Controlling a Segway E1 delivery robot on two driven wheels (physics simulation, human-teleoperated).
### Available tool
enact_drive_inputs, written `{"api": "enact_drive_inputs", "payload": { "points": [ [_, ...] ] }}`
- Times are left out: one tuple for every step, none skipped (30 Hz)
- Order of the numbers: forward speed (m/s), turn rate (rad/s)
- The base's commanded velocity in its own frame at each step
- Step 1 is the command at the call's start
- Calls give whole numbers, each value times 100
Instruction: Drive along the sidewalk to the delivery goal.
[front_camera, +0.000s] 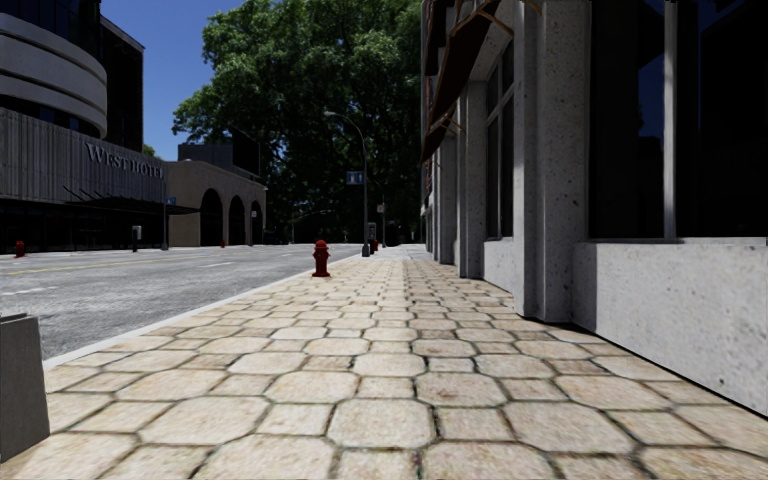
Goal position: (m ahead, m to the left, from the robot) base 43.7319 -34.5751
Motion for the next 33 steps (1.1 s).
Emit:
{"api": "enact_drive_inputs", "payload": {
  "points": [
    [196, -20],
    [196, -20],
    [196, -20],
    [196, -20],
    [196, -20],
    [196, -20],
    [196, -20],
    [196, -20],
    [196, -20],
    [196, -20],
    [196, -21],
    [196, -21],
    [196, -21],
    [196, -21],
    [196, -21],
    [196, -21],
    [196, -21],
    [196, -21],
    [196, -21],
    [196, -21],
    [196, -21],
    [196, -21],
    [196, -6],
    [196, 0],
    [196, 0],
    [198, 0],
    [200, 0],
    [200, 0],
    [200, 0],
    [200, 0],
    [200, 0],
    [200, 0],
    [200, 0]
  ]
}}
